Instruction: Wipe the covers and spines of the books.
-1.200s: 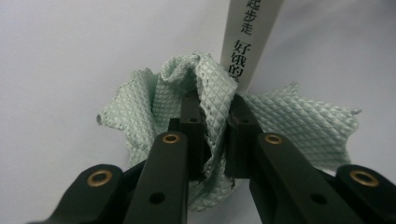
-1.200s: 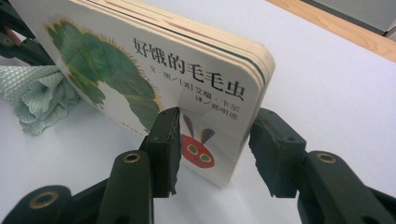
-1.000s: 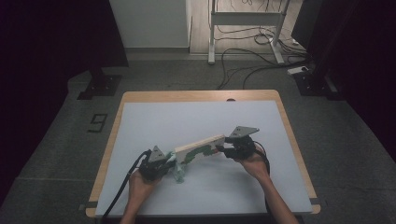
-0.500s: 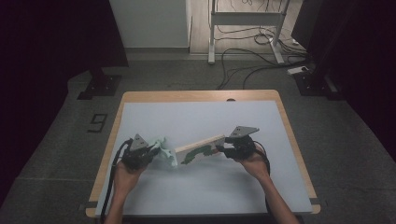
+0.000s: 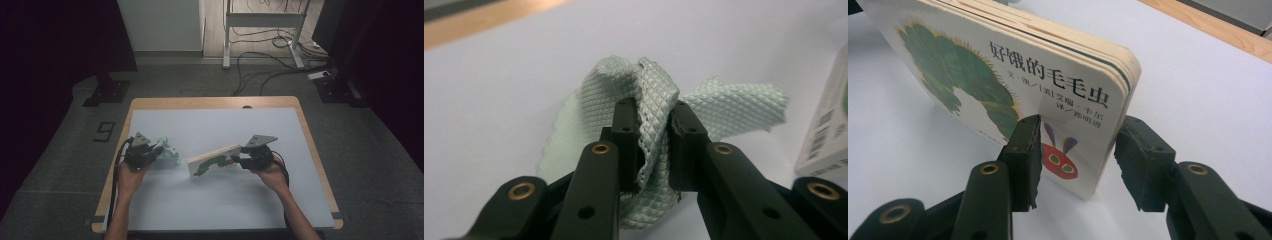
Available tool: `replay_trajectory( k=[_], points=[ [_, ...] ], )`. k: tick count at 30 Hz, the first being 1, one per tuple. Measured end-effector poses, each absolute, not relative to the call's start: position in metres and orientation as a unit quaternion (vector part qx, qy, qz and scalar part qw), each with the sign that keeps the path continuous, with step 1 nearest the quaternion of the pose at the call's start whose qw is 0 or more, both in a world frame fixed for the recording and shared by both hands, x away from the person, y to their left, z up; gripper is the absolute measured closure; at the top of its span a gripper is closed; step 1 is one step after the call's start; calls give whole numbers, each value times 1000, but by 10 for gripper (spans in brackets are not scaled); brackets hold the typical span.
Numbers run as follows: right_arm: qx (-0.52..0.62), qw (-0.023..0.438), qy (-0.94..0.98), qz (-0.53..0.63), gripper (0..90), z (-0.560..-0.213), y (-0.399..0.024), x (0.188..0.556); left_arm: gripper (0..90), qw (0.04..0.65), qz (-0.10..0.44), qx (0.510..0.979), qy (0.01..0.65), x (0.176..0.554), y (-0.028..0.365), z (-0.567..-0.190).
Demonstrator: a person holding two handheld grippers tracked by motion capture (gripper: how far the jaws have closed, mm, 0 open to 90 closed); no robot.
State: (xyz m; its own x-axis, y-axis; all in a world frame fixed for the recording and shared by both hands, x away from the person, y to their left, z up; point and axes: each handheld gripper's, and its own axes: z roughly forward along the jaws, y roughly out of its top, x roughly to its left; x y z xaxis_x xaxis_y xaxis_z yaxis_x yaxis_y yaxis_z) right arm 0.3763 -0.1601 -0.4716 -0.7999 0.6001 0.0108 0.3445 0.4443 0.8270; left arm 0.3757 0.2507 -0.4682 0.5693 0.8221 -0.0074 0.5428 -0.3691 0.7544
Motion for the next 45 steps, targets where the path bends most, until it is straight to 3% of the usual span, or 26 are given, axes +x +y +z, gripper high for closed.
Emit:
replay_trajectory(
  k=[12,19,26,30,35,45],
  points=[
    [282,143,837,446,526,-472,-160,377,685,345,154,812,446,385,253,-504],
    [281,142,838,445,526,-472,-161,377,385,364,168,792,460,377,259,-486],
    [281,140,839,444,525,-471,-161,377,260,396,138,804,422,358,252,-466],
    [281,136,840,444,523,-470,-162,376,255,407,124,816,392,344,240,-457],
    [281,133,841,442,523,-469,-162,376,323,420,104,832,347,331,218,-450],
    [281,131,842,443,523,-469,-163,376,451,410,114,853,302,324,179,-456]
  ],
)
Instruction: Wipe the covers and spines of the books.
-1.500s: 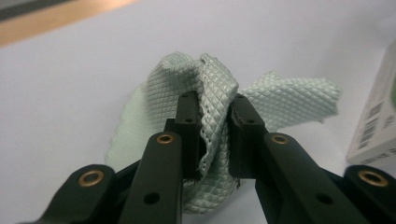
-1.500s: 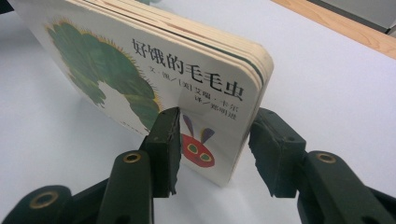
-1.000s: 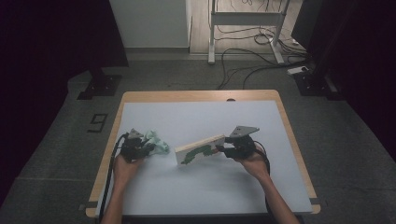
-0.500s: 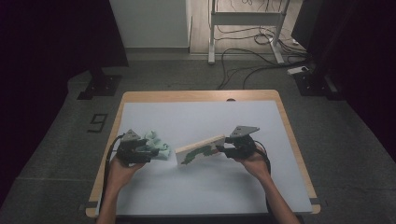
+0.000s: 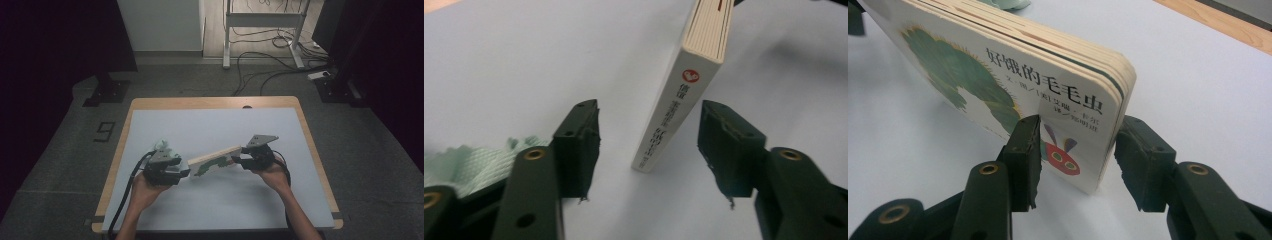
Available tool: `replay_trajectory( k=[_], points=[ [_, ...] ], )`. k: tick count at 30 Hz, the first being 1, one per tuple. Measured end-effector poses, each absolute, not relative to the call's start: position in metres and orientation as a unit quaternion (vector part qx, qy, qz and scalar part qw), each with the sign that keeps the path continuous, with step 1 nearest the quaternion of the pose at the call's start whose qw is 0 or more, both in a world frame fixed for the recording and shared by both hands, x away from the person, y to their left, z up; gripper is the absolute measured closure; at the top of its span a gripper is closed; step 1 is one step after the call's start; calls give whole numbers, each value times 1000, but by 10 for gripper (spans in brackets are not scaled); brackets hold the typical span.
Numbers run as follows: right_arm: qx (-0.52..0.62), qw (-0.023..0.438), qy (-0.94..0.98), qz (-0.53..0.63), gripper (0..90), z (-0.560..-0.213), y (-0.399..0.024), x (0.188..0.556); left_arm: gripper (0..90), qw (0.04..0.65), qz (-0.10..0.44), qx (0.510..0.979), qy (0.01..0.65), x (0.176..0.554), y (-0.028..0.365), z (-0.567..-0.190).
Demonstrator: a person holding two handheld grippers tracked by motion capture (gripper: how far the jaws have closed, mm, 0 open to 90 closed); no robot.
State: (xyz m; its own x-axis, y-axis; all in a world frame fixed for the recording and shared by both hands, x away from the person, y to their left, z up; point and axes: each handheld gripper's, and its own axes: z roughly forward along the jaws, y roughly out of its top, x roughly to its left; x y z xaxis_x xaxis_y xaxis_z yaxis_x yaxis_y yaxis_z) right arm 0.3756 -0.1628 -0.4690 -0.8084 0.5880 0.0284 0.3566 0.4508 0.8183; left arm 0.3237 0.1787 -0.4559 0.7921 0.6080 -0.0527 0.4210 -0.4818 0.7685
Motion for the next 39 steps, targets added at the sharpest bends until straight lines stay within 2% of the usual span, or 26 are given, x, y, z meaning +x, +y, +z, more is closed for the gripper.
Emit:
replay_trajectory(
  k=[3,7,14,17,24,29,34,39],
  points=[
    [279,130,842,442,528,-469,-163,375,531,403,118,859,294,324,173,-459],
    [282,130,841,443,552,-468,-164,373,695,393,143,864,280,324,166,-460],
    [282,137,845,432,565,-467,-162,370,690,374,172,872,265,330,167,-458],
    [281,135,846,433,565,-466,-162,369,686,376,168,872,264,331,167,-457],
    [277,119,846,440,561,-464,-166,362,648,389,143,870,267,323,165,-455],
    [269,116,849,440,504,-459,-167,354,589,382,141,871,273,314,162,-455],
    [270,105,856,428,420,-459,-167,346,481,392,125,863,293,307,162,-458],
    [275,98,862,415,376,-463,-167,339,385,388,111,861,309,301,161,-462]
  ],
)
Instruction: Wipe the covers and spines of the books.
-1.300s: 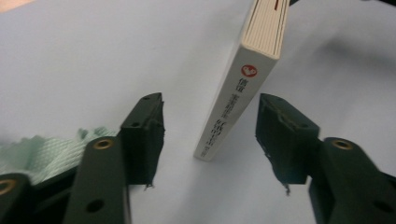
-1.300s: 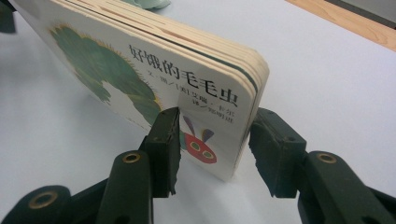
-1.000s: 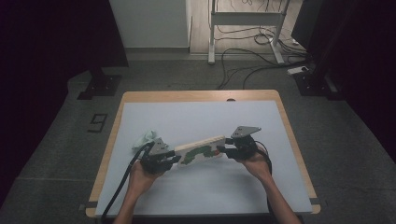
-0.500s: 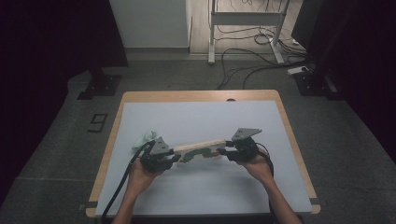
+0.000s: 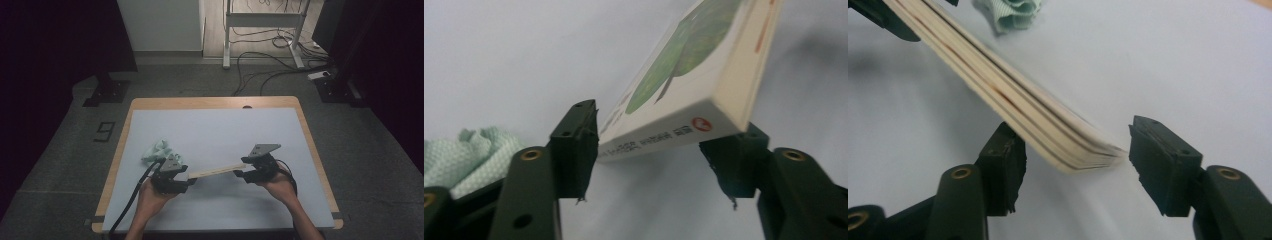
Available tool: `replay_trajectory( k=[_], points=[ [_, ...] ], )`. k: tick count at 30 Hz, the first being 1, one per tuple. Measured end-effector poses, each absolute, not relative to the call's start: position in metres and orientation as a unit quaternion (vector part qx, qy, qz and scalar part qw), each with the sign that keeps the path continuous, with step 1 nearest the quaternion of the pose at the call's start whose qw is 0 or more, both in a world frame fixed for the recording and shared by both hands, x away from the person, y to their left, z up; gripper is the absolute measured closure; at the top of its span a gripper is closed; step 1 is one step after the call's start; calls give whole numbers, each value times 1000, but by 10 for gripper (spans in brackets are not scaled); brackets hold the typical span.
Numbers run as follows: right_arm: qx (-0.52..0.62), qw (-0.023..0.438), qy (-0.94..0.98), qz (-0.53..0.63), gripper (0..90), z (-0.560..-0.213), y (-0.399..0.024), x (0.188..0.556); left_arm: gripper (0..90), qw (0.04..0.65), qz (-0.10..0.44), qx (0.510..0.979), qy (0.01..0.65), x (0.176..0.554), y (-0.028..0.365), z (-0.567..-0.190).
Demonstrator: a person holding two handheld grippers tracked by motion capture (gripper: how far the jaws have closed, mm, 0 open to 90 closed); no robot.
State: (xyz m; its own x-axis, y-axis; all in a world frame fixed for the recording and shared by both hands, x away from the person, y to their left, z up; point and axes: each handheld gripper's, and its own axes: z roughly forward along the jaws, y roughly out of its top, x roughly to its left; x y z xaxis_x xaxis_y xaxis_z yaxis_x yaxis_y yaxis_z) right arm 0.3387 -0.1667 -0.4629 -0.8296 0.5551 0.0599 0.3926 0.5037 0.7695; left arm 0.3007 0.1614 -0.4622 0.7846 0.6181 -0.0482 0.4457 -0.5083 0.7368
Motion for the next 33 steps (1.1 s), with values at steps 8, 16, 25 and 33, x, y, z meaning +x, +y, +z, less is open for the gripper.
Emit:
replay_trajectory(
  k=[8,16,25,33],
  points=[
    [293,83,859,412,362,-474,-171,326,282,373,97,862,330,288,158,-472],
    [300,75,853,421,364,-483,-177,312,257,365,82,862,343,279,156,-481],
    [296,71,854,423,364,-489,-182,299,269,372,64,867,325,272,152,-489],
    [291,73,861,411,365,-496,-180,293,255,361,69,876,314,267,148,-495]
  ],
)
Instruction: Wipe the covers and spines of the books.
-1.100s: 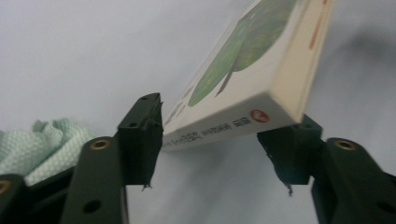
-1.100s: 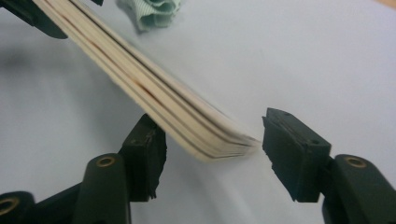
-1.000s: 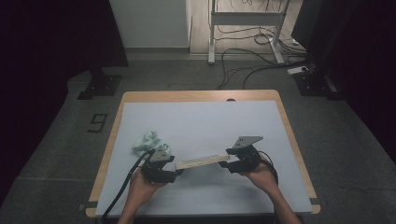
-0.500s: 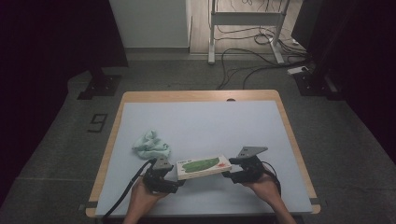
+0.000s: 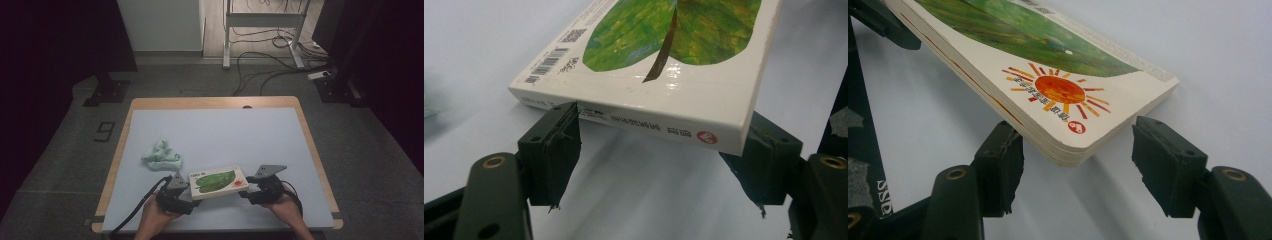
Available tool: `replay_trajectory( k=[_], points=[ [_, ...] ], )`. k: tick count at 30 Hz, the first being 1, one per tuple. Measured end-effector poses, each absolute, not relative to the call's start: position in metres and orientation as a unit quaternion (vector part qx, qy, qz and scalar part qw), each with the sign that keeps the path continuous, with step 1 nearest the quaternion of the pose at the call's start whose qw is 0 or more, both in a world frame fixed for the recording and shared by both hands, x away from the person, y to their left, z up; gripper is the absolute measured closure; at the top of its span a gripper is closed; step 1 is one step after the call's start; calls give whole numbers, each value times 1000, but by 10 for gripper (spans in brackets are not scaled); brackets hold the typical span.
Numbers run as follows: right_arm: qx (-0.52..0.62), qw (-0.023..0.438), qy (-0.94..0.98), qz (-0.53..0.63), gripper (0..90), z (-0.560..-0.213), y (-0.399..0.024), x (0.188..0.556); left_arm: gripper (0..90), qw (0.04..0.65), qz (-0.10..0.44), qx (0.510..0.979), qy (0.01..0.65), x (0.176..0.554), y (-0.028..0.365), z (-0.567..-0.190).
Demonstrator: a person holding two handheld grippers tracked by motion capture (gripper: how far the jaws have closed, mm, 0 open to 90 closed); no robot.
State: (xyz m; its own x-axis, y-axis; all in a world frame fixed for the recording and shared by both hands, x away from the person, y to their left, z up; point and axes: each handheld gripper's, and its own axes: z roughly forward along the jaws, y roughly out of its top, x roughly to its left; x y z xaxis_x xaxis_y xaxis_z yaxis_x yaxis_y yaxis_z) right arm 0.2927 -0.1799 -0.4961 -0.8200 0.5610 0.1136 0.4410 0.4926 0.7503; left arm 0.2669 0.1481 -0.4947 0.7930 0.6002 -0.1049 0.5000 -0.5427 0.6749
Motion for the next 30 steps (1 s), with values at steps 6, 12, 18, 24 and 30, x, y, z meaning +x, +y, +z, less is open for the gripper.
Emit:
replay_trajectory(
  k=[6,12,18,24,30],
  points=[
    [291,74,864,405,368,-501,-182,290,219,352,64,881,310,266,143,-500],
    [299,72,861,404,372,-506,-184,296,233,350,61,879,317,275,141,-505],
    [306,83,864,392,373,-511,-179,310,271,341,81,876,330,290,142,-511],
    [308,91,868,379,386,-518,-177,317,311,341,79,880,322,291,139,-517],
    [322,96,864,375,394,-523,-181,318,325,343,76,882,313,288,136,-517]
  ],
)
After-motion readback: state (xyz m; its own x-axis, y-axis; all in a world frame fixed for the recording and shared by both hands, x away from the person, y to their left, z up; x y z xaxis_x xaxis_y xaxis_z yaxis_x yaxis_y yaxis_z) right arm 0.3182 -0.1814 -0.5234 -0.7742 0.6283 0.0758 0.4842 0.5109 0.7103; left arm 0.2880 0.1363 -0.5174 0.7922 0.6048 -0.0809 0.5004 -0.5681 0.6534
